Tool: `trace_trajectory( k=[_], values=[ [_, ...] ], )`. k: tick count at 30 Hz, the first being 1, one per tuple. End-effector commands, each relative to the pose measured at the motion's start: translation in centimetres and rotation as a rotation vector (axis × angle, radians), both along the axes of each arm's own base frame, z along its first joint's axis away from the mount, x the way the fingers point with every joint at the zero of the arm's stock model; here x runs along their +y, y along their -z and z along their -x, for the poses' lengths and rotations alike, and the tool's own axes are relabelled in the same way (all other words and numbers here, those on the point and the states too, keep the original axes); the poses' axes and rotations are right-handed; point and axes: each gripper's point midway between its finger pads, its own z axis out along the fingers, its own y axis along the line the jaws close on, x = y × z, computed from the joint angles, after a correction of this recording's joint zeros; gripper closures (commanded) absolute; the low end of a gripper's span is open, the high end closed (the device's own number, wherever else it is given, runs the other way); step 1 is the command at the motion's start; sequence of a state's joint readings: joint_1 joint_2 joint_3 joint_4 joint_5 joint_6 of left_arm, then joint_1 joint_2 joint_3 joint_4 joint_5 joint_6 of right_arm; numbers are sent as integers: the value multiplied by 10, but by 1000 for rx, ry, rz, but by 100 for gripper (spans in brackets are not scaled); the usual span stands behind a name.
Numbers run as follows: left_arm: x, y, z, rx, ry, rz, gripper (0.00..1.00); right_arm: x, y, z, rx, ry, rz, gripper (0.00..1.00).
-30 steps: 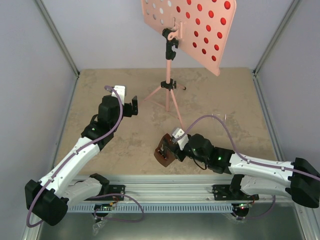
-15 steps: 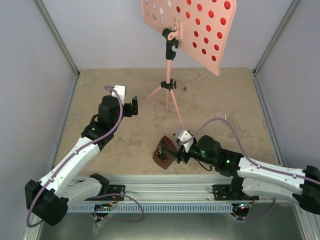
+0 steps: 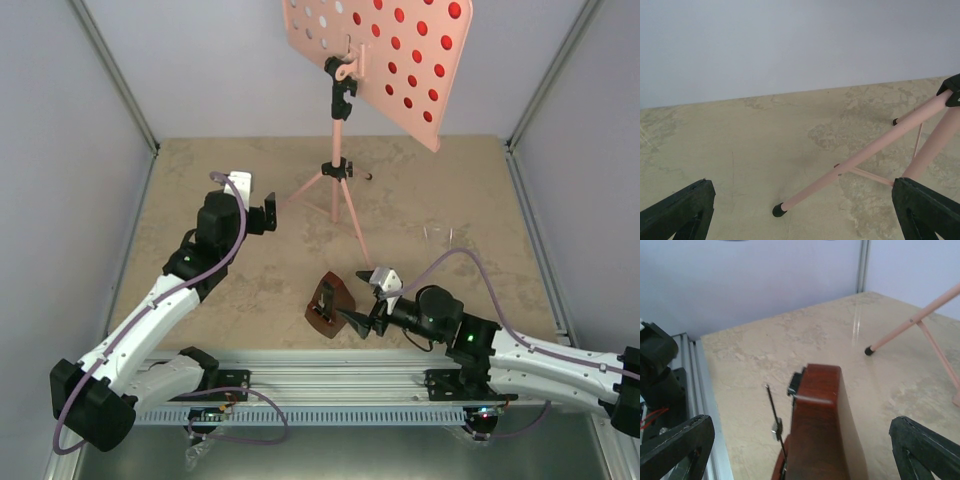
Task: Pack up the instrument practice props
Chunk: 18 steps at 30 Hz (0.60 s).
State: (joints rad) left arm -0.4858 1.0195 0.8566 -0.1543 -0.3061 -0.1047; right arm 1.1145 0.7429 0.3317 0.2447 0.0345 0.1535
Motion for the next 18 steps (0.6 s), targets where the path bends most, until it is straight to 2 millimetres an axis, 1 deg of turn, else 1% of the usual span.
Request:
trace_trajectory(
  k=[1, 9, 14, 18],
  values=[
    [-2, -3, 0, -25, 16, 6, 1, 7, -25, 3, -66, 5, -83, 3],
    [-7, -4, 1, -33, 45, 11, 1, 17, -25, -2, -117, 66, -63, 3],
    [-5, -5, 1, -35, 36, 8, 1, 26, -16, -7, -109, 76, -35, 2],
    [-3, -7, 1, -38, 29, 10, 1, 26, -12, -11, -117, 102, -37, 2]
  ],
)
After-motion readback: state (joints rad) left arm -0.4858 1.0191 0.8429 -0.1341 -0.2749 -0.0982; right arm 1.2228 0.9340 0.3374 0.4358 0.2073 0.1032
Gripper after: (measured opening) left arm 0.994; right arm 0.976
